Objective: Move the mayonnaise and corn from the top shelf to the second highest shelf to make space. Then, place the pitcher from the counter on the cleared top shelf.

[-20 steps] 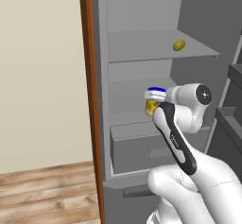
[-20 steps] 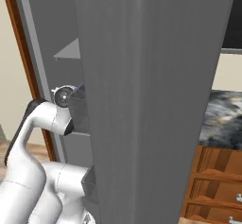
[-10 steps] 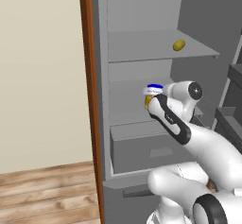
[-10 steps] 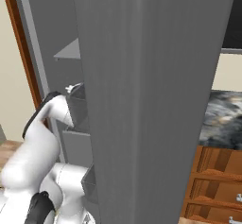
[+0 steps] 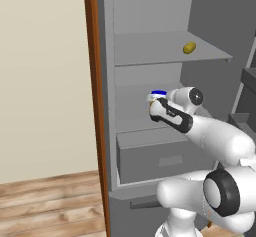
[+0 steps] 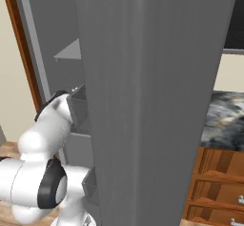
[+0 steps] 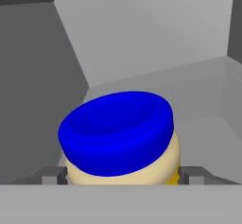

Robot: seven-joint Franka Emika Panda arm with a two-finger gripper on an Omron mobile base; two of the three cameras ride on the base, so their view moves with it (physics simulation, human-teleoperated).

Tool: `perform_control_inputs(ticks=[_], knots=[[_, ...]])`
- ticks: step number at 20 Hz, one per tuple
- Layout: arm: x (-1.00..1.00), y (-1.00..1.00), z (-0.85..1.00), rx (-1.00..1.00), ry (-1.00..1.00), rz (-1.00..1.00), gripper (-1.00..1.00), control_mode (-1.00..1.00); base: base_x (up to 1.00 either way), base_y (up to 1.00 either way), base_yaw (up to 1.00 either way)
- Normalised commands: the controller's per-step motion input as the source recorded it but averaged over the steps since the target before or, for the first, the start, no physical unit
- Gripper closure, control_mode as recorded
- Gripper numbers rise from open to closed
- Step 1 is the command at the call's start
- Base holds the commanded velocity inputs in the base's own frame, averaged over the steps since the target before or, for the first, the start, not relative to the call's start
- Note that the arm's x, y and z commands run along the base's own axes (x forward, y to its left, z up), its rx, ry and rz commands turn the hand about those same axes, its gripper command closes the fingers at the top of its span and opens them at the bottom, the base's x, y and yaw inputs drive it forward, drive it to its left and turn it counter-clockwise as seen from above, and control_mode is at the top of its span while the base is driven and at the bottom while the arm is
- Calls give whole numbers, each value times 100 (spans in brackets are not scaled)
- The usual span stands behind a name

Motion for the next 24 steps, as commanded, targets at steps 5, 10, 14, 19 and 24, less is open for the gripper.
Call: perform_control_inputs(ticks=[5, 10, 14, 19, 24], knots=[[36, 0, -38, 0, 0, 0, 100, -100, 0, 0, 0], [44, 0, -25, 0, 0, 0, 100, -100, 0, 0, 0], [41, 0, -25, 0, 0, 0, 100, -100, 0, 0, 0], [29, 0, -34, 0, -5, 0, 100, -100, 0, 0, 0], [17, 0, -39, 0, -11, 0, -100, -100, 0, 0, 0]])
